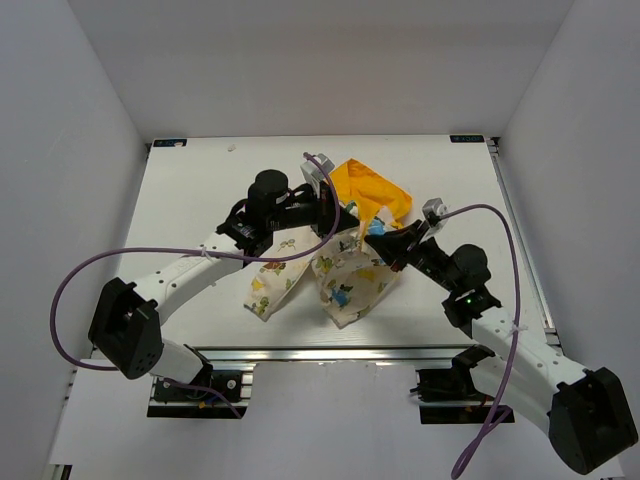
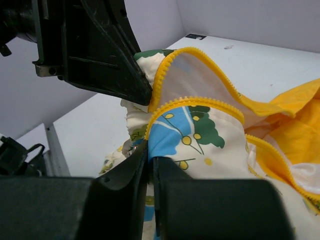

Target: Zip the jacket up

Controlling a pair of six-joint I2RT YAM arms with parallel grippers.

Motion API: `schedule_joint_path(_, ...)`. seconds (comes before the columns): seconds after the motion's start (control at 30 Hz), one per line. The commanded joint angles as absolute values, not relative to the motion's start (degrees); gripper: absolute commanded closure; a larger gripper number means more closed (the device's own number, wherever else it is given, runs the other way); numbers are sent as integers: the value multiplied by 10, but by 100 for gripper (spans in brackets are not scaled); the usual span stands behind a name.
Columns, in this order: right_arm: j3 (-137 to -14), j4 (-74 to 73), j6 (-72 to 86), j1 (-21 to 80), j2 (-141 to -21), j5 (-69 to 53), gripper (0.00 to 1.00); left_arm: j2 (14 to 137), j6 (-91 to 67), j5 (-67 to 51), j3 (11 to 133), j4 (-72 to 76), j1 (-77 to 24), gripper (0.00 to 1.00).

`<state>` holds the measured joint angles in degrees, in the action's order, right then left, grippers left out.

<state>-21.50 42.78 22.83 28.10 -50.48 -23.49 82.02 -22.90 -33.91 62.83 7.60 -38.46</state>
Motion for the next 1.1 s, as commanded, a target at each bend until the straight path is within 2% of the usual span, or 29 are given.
schedule_joint_path(0.0,-223,464,227,279,-493,-214,86,809,-233,-357,636,104,-386,100)
schedule_joint_path(0.03,-235,428,217,279,-495,-207,78,809,-233,-352,636,100,-386,100)
schedule_joint_path(0.13,-286,254,203,279,-504,-168,70,810,-229,-323,632,85,-386,100)
schedule_joint_path(0.37,-222,89,262,279,-454,-142,70,832,-231,-301,595,69,-385,100)
schedule_joint_path(0.63,-178,-71,274,279,-418,-140,65,889,-257,-358,551,83,-385,100)
schedule_joint_path(0.77,-191,-156,251,279,-424,-137,53,893,-254,-354,548,72,-385,100)
schedule_joint_path(0.93,-207,-194,225,281,-408,-182,48,893,-252,-354,543,73,-385,100)
schedule_joint_path(1.07,-250,-235,214,289,-387,-129,42,894,-251,-356,544,73,-385,100)
